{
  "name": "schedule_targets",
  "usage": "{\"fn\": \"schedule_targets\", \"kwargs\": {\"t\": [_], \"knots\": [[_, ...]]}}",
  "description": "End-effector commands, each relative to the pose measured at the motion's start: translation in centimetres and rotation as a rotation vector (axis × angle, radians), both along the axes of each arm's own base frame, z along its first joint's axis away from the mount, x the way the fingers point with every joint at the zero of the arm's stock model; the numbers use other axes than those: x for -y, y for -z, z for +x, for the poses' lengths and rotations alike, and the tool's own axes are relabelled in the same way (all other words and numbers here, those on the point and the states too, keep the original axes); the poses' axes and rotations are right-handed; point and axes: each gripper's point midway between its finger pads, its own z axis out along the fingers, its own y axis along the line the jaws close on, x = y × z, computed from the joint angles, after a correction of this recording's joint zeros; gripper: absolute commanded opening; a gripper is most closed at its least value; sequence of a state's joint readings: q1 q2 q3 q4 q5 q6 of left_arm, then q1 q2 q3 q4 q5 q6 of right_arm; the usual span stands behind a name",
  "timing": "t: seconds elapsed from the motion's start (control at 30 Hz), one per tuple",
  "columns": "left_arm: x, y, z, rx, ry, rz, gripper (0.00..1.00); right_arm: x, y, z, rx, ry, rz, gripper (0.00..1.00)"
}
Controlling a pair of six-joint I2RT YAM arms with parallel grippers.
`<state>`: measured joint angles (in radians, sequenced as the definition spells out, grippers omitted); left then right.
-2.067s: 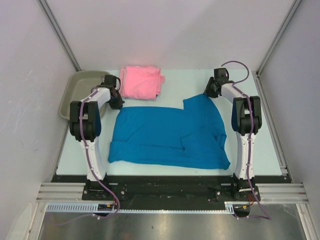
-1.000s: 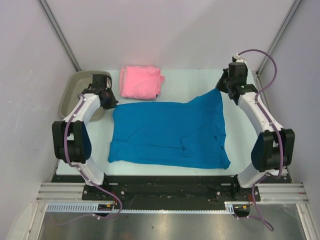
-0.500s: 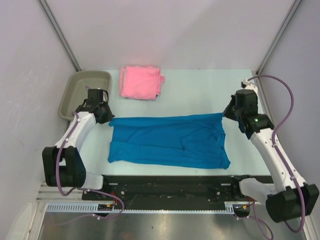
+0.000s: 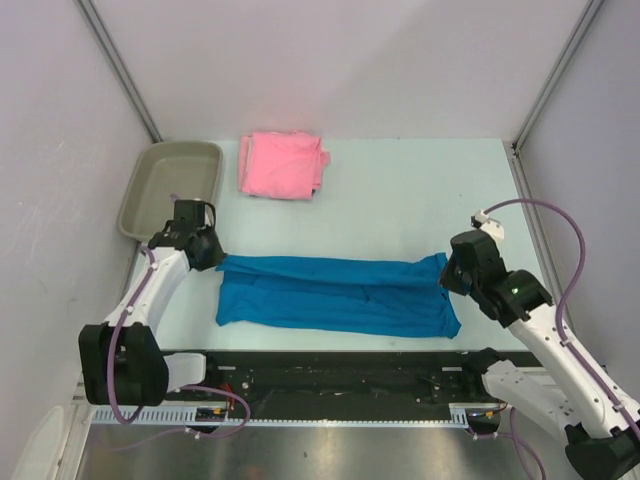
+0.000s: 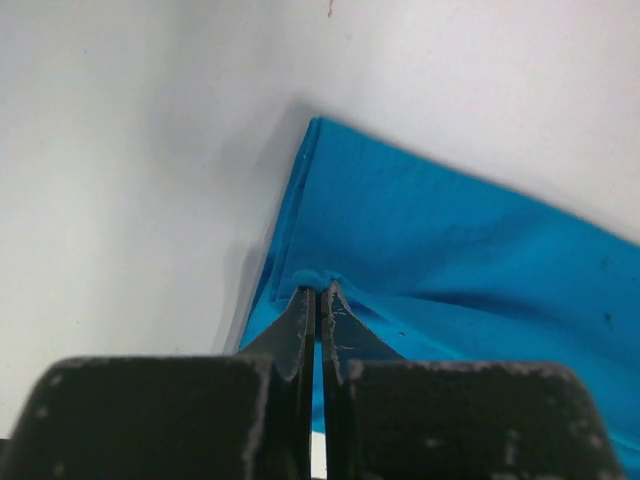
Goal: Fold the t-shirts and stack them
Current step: Fold the tshirt
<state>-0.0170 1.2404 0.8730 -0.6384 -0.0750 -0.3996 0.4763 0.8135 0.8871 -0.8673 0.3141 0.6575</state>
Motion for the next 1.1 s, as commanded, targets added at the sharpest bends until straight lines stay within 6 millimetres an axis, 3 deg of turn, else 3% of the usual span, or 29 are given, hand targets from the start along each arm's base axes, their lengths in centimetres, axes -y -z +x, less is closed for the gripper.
{"fn": "schedule_targets", "kwargs": {"t": [0.0, 0.03, 0.07, 0.1, 0.13, 0.17, 0.2, 0.23, 0.3, 0.4, 0.5, 0.53, 0.57, 0.63, 0.67, 0.87, 1.03, 1.07], "knots": [[0.8, -0.3, -1.5, -0.009, 0.043, -0.045, 0.0, 1.0, 2.7, -3.6, -0.106, 0.103, 0.015, 0.0], [1.4, -0.3, -1.8, -0.019, 0.055, -0.072, 0.0, 0.7, 3.0, -4.2, -0.117, 0.095, 0.024, 0.0], [1.7, -0.4, -2.1, -0.026, 0.052, -0.094, 0.15, 0.9, 3.2, -5.1, -0.137, 0.1, 0.028, 0.03], [2.0, -0.5, -2.7, -0.037, 0.054, -0.109, 0.31, 0.8, 3.3, -5.5, -0.149, 0.115, 0.047, 0.17], [2.2, -0.9, -3.0, -0.034, 0.047, -0.123, 0.54, 0.6, 3.3, -6.1, -0.154, 0.104, 0.05, 0.33], [2.5, -1.1, -3.4, -0.034, 0.026, -0.147, 0.99, 0.8, 3.4, -6.7, -0.167, 0.106, 0.046, 0.45], [2.8, -1.4, -3.6, -0.026, 0.034, -0.165, 1.0, 0.9, 3.0, -6.8, -0.141, 0.121, 0.066, 0.67], [3.1, -2.7, -3.7, 0.022, 0.046, -0.183, 1.0, 0.9, 2.8, -6.9, -0.125, 0.11, 0.067, 0.81], [4.0, -4.5, -3.5, 0.091, 0.069, -0.227, 1.0, 0.8, 1.9, -6.6, -0.074, 0.103, 0.072, 0.99], [4.9, -7.6, -2.7, 0.194, 0.107, -0.266, 1.0, 0.3, 1.1, -5.2, -0.026, 0.088, 0.045, 1.0], [5.2, -8.5, -1.2, 0.215, 0.129, -0.253, 1.0, -1.0, 1.6, -2.7, -0.017, 0.055, -0.023, 1.0], [5.2, -8.2, -0.9, 0.204, 0.128, -0.246, 1.0, -1.4, 2.6, -1.8, -0.049, 0.048, -0.067, 1.0], [5.3, -7.4, -0.4, 0.166, 0.129, -0.252, 1.0, -2.3, 2.5, -0.5, -0.024, 0.017, -0.071, 1.0], [5.8, -6.8, 0.7, 0.157, 0.142, -0.26, 1.0, -2.2, 4.0, 1.4, -0.059, 0.038, -0.112, 1.0], [6.0, -5.6, 1.1, 0.12, 0.144, -0.259, 1.0, -2.9, 4.1, 2.7, -0.047, 0.004, -0.105, 1.0], [5.8, -2.3, 3.2, 0.011, 0.123, -0.216, 1.0, 1.0, 6.9, 8.0, -0.095, 0.154, -0.073, 0.97], [5.3, -0.2, 4.2, -0.045, 0.087, -0.176, 1.0, 3.5, 8.0, 10.3, -0.097, 0.226, -0.055, 0.9], [5.3, 0.1, 4.4, -0.041, 0.083, -0.169, 1.0, 3.9, 8.2, 10.6, -0.1, 0.236, -0.047, 0.84]]}}
